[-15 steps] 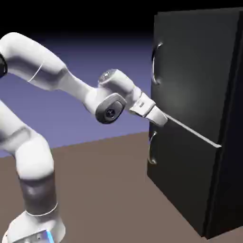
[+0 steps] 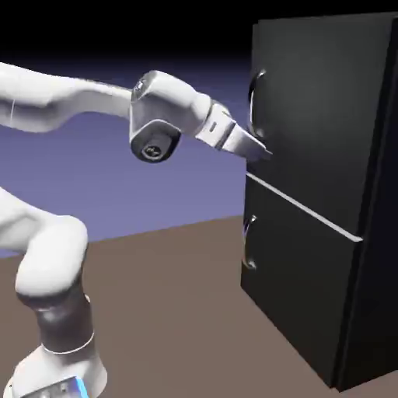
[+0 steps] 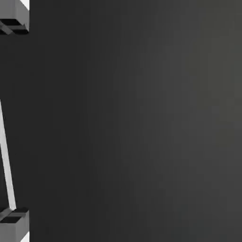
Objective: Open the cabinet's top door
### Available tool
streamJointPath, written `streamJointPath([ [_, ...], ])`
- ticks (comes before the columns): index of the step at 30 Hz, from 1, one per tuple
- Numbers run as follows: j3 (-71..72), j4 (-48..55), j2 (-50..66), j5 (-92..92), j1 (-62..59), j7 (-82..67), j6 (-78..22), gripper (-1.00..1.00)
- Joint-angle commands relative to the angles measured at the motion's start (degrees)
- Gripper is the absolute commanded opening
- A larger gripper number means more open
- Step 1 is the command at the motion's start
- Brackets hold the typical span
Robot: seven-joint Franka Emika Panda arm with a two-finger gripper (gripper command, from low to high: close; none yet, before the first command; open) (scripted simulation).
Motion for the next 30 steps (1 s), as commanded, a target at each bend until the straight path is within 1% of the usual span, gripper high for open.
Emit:
streamJointPath([
  [1,1.2,0.4,-1.0,2.5,-1.1,-1.2,-0.4,0.00],
  [30,35.5,10.9,-30.2,74.8,-34.2,-35.8,-11.1,0.00],
])
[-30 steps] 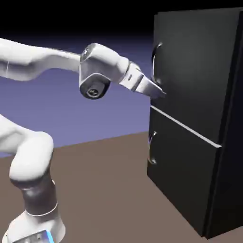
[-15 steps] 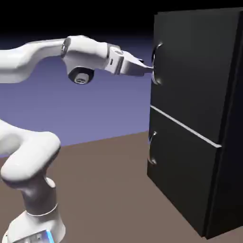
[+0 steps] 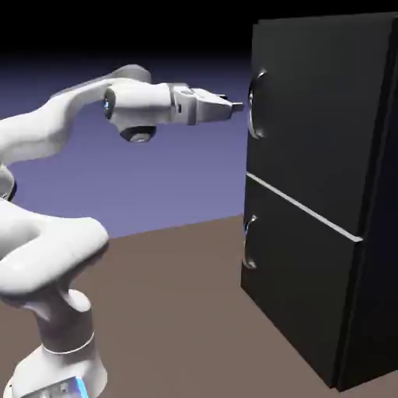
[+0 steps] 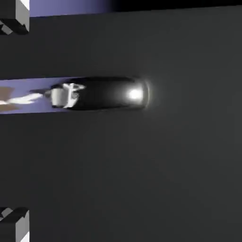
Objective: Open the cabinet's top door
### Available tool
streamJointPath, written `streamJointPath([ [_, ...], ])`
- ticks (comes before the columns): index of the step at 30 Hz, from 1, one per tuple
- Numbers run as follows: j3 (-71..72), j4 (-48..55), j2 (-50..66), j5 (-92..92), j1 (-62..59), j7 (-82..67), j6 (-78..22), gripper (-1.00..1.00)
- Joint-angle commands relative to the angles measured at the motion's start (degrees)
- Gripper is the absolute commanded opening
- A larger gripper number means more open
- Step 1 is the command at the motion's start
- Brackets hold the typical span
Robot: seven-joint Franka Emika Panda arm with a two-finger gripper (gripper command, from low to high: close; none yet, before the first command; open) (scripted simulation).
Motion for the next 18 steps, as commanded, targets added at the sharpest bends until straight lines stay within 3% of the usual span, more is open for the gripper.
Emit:
streamJointPath([
  [1,1.1,0.4,-1.0,2.4,-1.1,-1.2,-0.4,0.00],
  [7,4.4,7.2,1.0,8.0,-10.6,-3.7,-2.7,0.00],
  [8,4.4,7.2,1.0,8.0,-10.6,-3.7,-2.7,-1.00],
  [18,-11.6,-10.9,-2.7,4.7,5.6,-14.1,-20.2,-1.00],
])
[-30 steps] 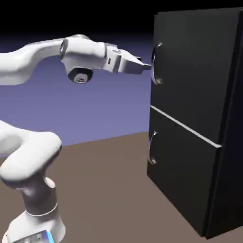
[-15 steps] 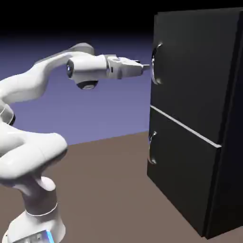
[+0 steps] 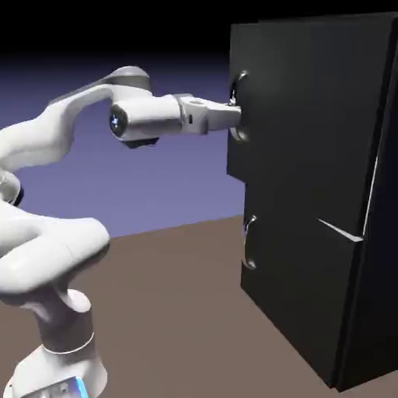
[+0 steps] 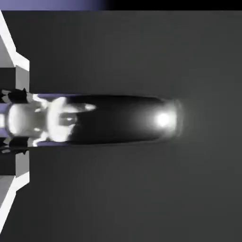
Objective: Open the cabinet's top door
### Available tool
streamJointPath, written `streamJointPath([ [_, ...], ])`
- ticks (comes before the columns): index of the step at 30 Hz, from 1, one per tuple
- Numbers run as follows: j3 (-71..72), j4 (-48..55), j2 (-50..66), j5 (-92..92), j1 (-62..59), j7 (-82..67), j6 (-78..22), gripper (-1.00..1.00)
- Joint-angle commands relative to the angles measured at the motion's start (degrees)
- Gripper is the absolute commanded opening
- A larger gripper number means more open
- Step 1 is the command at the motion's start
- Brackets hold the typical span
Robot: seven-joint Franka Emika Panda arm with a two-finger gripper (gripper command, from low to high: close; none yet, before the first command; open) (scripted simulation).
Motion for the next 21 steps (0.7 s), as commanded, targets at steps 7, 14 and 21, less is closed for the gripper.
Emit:
streamJointPath([
  [7,-14.5,-8.5,-2.5,-10.1,7.0,-3.9,-11.3,-1.00],
  [14,-29.1,-12.4,-3.1,-21.8,9.4,-6.6,-21.2,-1.00],
  [21,-43.6,-12.8,-0.8,-34.2,9.9,-9.5,-30.8,-1.00],
])
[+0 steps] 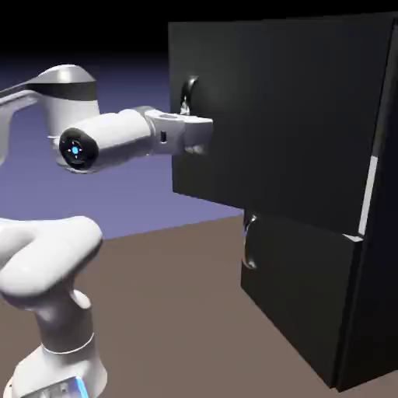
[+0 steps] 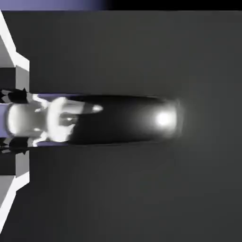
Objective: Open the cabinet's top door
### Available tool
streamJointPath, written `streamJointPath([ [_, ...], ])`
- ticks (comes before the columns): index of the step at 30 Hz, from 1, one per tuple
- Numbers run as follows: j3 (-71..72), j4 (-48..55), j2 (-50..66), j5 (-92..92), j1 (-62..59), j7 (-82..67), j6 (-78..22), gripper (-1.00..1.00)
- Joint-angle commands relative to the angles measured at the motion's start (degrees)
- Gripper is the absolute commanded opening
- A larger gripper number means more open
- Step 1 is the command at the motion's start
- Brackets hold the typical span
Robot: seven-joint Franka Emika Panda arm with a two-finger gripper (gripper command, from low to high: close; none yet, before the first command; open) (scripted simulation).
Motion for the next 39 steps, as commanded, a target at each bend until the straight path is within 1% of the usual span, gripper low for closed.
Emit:
streamJointPath([
  [1,-2.1,0.2,0.6,-1.8,0.1,-0.5,-1.3,-1.00],
  [9,-18.7,4.9,8.8,-16.4,2.1,-4.9,-13.1,-1.00],
  [17,-35.3,15.7,21.3,-29.9,10.0,-10.0,-26.5,-1.00],
  [28,-57.5,37.3,37.1,-41.5,31.2,-15.4,-45.3,-1.00],
  [33,-66.3,45.9,40.7,-44.0,41.6,-16.4,-51.5,-1.00],
  [39,-75.9,55.0,41.9,-46.3,54.1,-16.0,-57.1,-1.00],
])
